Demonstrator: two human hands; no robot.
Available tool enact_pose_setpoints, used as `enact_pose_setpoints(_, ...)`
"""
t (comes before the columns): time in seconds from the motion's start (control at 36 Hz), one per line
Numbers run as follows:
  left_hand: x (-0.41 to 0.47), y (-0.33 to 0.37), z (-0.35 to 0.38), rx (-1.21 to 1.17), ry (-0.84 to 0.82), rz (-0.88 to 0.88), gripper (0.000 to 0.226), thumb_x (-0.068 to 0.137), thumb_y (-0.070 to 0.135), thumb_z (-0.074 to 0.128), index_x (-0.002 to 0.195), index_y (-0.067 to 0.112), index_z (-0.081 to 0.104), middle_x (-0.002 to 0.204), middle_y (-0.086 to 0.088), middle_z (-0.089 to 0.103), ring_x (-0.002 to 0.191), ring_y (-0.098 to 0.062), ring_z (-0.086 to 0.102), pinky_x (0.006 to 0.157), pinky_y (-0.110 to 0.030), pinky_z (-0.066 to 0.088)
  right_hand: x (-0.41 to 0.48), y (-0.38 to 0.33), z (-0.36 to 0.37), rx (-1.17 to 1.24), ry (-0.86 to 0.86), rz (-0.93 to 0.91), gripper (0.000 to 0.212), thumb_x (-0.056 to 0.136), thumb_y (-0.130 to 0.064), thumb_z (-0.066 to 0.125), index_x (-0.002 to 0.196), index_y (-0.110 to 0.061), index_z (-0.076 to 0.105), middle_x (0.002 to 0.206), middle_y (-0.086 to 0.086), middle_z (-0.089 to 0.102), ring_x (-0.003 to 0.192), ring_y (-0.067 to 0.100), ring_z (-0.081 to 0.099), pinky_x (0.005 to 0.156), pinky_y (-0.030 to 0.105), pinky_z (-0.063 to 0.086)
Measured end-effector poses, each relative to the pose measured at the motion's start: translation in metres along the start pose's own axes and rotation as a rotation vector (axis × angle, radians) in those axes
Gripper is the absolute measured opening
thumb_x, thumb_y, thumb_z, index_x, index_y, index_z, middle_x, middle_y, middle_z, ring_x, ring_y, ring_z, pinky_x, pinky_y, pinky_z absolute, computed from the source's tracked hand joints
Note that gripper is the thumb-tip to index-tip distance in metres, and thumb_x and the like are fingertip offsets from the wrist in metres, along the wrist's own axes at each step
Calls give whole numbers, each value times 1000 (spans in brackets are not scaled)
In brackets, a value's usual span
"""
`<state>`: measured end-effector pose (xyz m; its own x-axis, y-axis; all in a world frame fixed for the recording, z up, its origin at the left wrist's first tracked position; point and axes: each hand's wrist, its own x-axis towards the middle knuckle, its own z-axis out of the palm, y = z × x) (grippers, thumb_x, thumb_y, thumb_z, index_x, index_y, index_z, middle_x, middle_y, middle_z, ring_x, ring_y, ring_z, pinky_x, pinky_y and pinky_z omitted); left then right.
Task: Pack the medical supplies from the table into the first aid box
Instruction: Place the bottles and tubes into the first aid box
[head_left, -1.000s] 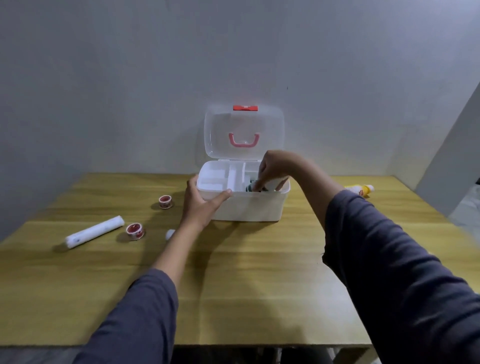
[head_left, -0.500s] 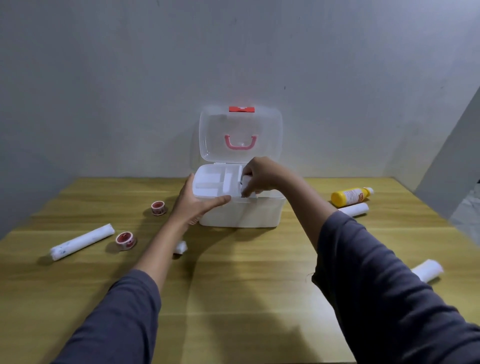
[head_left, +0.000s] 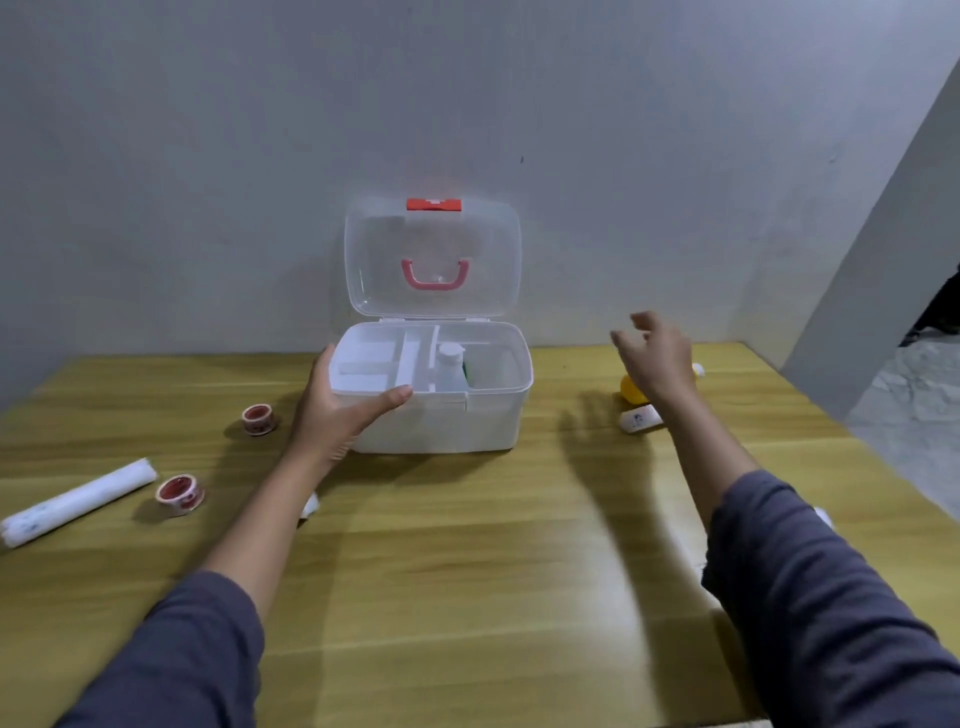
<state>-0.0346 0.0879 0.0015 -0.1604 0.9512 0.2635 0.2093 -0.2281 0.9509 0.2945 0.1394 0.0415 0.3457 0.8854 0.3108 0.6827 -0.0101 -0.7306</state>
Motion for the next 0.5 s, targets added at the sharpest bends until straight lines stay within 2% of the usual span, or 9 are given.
enact_pose_setpoints(0.06,-1,0,1,-10,-4,5,88,48,50,85,126,36,48,123,10,61,114,-9,57,95,-33,48,3,18,-1,-50,36,63,49,90,-30,55,130,-4,48,136,18,49,128,33,42,103,42,36)
enact_pose_setpoints(0.14,-3,3,5,-8,1,11,67,52,41,87,107,49,49,111,18,61,100,12,57,80,-16,45,7,36,-1,-114,59,158,54,91,-34,53,135,-5,41,141,18,40,130,36,35,103,44,35)
enact_pose_setpoints(0.19,-4,5,7,-7,4,10,65,52,39,86,100,53,45,105,24,57,91,20,54,74,-10,42,11,41,2,-154,37,219,57,91,-36,51,137,-6,37,143,18,35,131,38,33,101,46,36)
enact_pose_setpoints(0.28,-4,6,7,-17,5,13,75,44,49,80,111,48,46,109,22,59,95,16,56,75,-10,44,18,43,8,-227,-5,269,59,92,-40,49,137,-5,35,144,18,33,130,39,32,98,49,38)
enact_pose_setpoints(0.36,-3,5,6,-18,5,21,80,45,49,80,118,41,47,111,21,61,95,16,57,74,-9,46,23,41,16,-252,-39,296,58,92,-39,48,136,-4,34,144,17,31,129,41,33,98,49,38)
enact_pose_setpoints(0.44,-3,4,7,-10,18,14,76,44,49,80,112,45,46,109,24,59,94,18,57,74,-7,46,24,38,26,-304,-93,272,56,90,-31,50,136,-3,33,144,17,31,126,42,38,97,48,40)
enact_pose_setpoints(0.5,-3,4,6,-4,29,1,82,44,50,79,117,43,44,112,24,57,102,12,55,81,-12,45,24,36,33,-326,-129,214,53,88,-23,49,135,-2,35,144,16,31,124,41,40,96,47,40)
